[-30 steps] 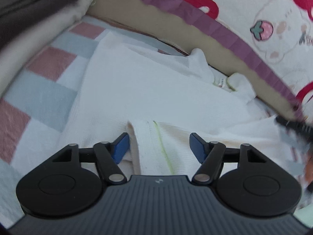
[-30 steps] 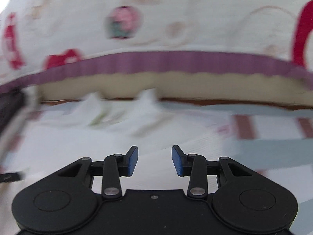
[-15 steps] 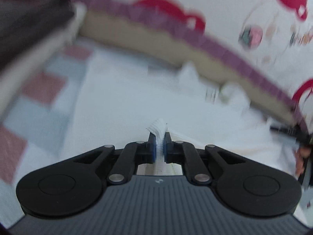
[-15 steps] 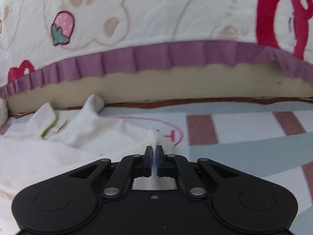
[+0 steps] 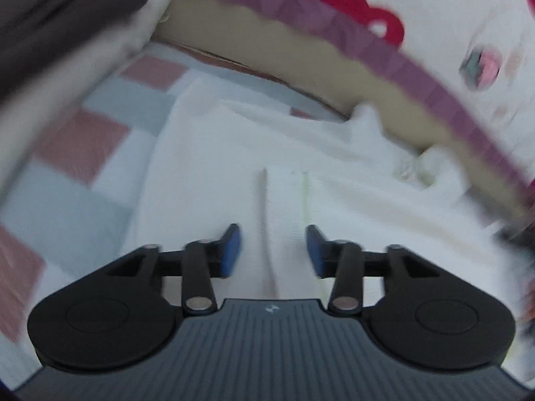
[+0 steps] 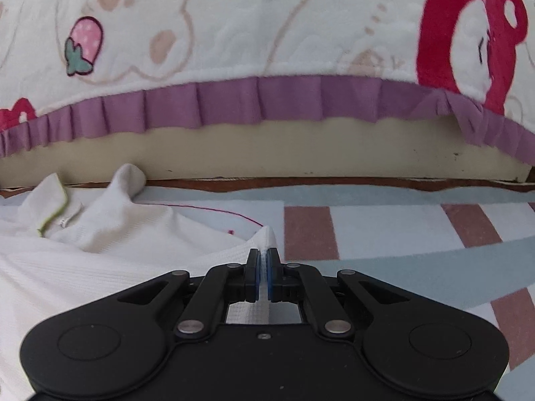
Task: Fold clothes
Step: 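Pinch the folded garment edge with the left gripper while the right gripper pinches the hem, then lay the folded sleeve flat and open both grippers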
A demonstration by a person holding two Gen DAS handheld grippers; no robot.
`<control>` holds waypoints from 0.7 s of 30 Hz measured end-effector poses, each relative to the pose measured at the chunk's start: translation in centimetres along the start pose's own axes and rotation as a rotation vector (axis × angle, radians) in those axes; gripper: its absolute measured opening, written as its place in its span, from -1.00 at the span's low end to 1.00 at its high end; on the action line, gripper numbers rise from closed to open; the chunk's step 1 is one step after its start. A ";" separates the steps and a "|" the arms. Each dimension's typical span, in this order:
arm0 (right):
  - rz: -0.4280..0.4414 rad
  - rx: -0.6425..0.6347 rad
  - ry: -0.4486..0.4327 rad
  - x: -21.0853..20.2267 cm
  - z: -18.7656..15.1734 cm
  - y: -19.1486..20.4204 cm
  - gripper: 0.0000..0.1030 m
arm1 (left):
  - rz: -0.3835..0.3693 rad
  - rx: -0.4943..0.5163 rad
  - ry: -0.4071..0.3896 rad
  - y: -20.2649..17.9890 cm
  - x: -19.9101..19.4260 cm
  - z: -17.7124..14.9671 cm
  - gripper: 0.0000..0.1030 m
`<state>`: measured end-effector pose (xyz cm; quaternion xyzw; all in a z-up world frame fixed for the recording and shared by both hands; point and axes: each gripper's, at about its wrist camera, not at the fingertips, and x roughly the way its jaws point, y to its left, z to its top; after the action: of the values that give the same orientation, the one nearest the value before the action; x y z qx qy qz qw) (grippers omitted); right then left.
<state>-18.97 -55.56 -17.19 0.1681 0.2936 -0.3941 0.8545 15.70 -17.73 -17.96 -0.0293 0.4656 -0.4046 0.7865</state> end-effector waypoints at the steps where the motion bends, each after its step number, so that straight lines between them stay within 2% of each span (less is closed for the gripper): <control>1: -0.014 -0.004 -0.001 0.1 -0.1 -0.1 -0.93 | -0.022 -0.027 0.011 0.3 -0.2 -0.1 0.03; 3: -0.051 -0.007 0.005 0.2 -0.2 -0.6 -0.93 | -0.047 -0.054 0.025 0.5 -0.5 -0.3 0.11; 5: -0.078 0.044 0.021 0.1 -0.1 -1.7 -0.91 | -0.032 -0.014 0.019 0.0 -0.2 -0.7 0.13; 6: -0.068 0.098 0.032 -0.2 -0.1 -2.6 -0.80 | -0.020 0.013 0.014 -0.5 -0.1 -0.9 0.20; 8: -0.003 0.234 0.040 -1.4 -0.4 -4.3 -0.71 | -0.007 0.052 0.008 -1.4 0.0 -1.3 0.25; 9: 0.031 0.284 0.045 -2.1 -0.7 -4.9 -0.58 | -0.005 0.065 0.007 -1.7 0.1 -1.4 0.25; 10: 0.058 0.309 0.054 -2.6 -1.0 -5.1 -0.47 | -0.004 0.078 0.006 -2.0 0.2 -1.6 0.25; 11: 0.082 0.323 0.063 -3.2 -1.4 -5.3 -0.26 | -0.002 0.090 0.004 -2.3 0.3 -1.7 0.25; 13: 0.130 0.320 0.098 -4.1 -2.3 -5.0 -0.14 | 0.004 0.115 -0.001 -2.7 0.4 -1.9 0.19; 14: 0.152 0.319 0.119 -4.5 -2.9 -4.7 -0.08 | 0.001 0.136 0.002 -3.0 0.4 -2.0 0.12; 16: 0.164 0.296 0.145 -5.1 -3.9 -3.9 -0.05 | 0.018 0.197 0.036 -3.5 0.4 -2.0 -0.73; 18: 0.132 0.201 0.153 -5.5 -4.7 -2.4 -0.03 | 0.033 0.223 0.044 -3.6 -0.2 -1.7 -0.87; 21: 0.081 0.028 0.158 -5.6 -4.8 -0.5 -0.01 | 0.038 0.218 0.040 -3.4 -1.3 -1.2 -0.88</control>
<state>-24.04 -50.14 -17.35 0.2225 0.3476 -0.3489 0.8414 12.43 -18.69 -16.27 0.0734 0.4351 -0.4383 0.7831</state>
